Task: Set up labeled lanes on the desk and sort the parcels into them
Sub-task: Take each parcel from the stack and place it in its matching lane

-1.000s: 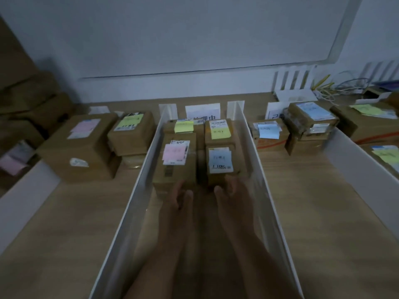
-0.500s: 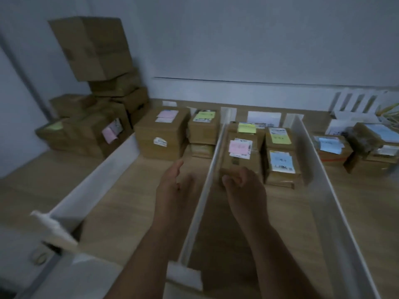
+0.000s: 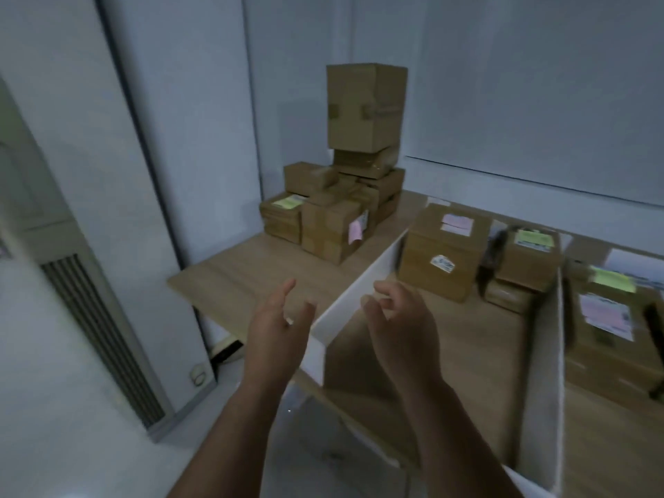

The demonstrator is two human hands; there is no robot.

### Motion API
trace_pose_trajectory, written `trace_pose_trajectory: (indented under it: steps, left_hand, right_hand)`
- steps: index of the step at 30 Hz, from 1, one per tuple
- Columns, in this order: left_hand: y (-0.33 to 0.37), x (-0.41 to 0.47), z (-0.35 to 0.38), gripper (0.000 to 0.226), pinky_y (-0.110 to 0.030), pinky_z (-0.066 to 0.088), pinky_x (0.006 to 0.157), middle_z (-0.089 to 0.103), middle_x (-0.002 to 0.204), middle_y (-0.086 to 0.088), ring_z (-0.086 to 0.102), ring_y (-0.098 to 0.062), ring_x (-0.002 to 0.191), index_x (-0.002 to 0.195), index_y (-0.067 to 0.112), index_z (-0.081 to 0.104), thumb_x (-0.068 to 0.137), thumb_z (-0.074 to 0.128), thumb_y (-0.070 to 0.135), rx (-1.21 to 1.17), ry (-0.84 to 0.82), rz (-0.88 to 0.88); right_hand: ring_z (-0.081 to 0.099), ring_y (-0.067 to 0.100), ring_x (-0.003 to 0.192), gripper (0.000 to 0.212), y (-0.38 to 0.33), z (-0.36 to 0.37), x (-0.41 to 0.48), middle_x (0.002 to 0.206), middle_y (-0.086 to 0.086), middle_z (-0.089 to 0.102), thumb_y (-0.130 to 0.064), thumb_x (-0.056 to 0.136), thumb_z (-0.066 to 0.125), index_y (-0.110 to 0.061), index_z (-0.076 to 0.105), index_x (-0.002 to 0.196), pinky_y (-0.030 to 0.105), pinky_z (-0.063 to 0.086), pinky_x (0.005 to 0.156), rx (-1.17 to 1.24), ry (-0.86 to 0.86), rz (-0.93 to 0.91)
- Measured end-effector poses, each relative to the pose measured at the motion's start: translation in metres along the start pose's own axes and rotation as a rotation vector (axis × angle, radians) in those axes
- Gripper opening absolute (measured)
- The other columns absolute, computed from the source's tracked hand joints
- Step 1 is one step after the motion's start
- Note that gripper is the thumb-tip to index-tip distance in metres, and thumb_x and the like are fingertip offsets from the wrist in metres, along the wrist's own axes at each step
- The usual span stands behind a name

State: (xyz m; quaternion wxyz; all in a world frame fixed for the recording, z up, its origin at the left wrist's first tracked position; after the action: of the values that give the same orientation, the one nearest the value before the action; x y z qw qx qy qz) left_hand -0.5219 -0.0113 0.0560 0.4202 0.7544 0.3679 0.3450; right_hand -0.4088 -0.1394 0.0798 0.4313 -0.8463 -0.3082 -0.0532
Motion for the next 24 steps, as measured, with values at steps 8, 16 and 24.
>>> trace_pose_trajectory:
  steps: [8,16,24]
  left_hand:
    - [-0.047,0.037,-0.077,0.058,-0.044,0.036,0.107,0.041,0.146,-0.001,0.040,-0.020,0.131,0.141,0.025,0.039,0.089,0.053,0.044,0.063,0.089,-0.041]
    - [-0.092,0.100,-0.101,0.078,-0.042,0.029,0.112,0.032,0.152,0.000,0.030,-0.019,0.139,0.147,0.023,0.027,0.083,0.053,0.058,0.175,0.097,-0.072]
    - [-0.113,0.230,-0.076,0.073,-0.042,0.031,0.110,0.034,0.151,0.001,0.032,-0.019,0.137,0.146,0.025,0.028,0.085,0.051,0.057,0.257,0.009,-0.009]
  right_hand:
    - [0.049,0.004,0.099,0.045,-0.066,0.087,0.015,0.119,-0.004,0.057,-0.051,0.092,0.042,-0.022,0.055,0.123,0.028,0.045,0.084,0.004,-0.105,-0.082]
    - [0.048,0.008,0.102,0.057,-0.086,0.160,0.060,0.122,0.001,0.054,-0.057,0.089,0.047,-0.019,0.049,0.132,0.026,0.037,0.074,0.119,-0.142,-0.051]
    - [0.055,0.014,0.103,0.045,-0.073,0.225,0.152,0.116,0.001,0.057,-0.053,0.091,0.045,-0.019,0.057,0.118,0.030,0.046,0.084,0.078,-0.051,0.052]
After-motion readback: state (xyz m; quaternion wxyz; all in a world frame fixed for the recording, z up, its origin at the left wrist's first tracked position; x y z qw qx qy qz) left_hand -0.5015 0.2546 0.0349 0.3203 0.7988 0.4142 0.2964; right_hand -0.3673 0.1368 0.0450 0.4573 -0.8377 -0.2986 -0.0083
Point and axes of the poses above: each hand's wrist, its own x-axis towards the middle knuckle, its own z-axis out of the palm, y = z × x, the point moved 4 cm from there along x, towards the middle knuckle
